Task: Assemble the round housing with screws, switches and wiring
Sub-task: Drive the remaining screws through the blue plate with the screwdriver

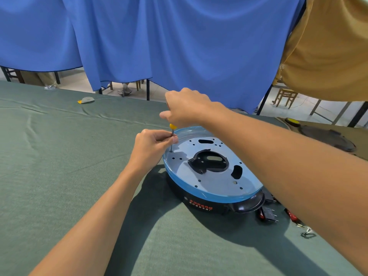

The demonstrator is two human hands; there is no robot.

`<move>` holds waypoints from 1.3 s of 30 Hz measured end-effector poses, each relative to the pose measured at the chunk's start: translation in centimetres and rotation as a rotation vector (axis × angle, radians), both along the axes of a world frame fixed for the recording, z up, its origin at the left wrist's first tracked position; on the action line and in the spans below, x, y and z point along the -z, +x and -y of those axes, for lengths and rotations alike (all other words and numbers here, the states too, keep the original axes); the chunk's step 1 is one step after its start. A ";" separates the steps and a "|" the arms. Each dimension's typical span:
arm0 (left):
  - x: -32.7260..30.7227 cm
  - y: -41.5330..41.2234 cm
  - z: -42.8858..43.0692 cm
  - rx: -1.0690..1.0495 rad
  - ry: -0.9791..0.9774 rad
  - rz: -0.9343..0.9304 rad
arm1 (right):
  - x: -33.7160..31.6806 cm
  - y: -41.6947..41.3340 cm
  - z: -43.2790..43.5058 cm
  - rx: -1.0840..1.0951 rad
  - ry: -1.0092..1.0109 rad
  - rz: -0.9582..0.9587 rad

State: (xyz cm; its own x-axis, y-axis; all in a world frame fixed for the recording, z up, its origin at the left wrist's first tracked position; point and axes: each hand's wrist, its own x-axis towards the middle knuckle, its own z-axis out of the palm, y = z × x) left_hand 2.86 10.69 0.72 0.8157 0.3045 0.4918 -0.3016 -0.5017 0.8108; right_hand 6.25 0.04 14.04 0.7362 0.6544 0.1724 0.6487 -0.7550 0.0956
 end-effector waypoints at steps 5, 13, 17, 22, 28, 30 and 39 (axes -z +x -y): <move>0.0 0.0 -0.1 -0.004 0.002 0.000 | -1.0 0.3 -0.3 -0.055 -0.012 -0.127; 0.0 0.0 -0.2 0.000 -0.009 0.000 | -1.1 0.0 -0.3 0.003 -0.093 -0.054; 0.0 0.0 -0.1 -0.004 -0.002 -0.006 | -0.8 0.2 -0.5 -0.038 0.005 -0.083; -0.1 -0.2 -0.1 0.007 0.012 0.005 | -0.3 0.4 0.0 0.024 -0.002 -0.048; -0.1 -0.2 0.0 0.013 0.014 0.012 | 0.0 0.1 0.1 -0.035 0.032 -0.019; -0.2 -0.3 0.1 0.009 0.022 0.007 | 0.4 0.1 0.2 0.011 0.046 0.057; -0.2 -0.4 0.1 0.000 0.016 0.003 | 0.4 -0.1 0.1 -0.016 0.080 0.012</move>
State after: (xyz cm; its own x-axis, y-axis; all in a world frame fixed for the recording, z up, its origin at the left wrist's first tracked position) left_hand 2.49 10.59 0.88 0.8139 0.2969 0.4994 -0.3043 -0.5144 0.8018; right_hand 6.10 -0.11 13.67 0.7234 0.6496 0.2339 0.6597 -0.7503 0.0434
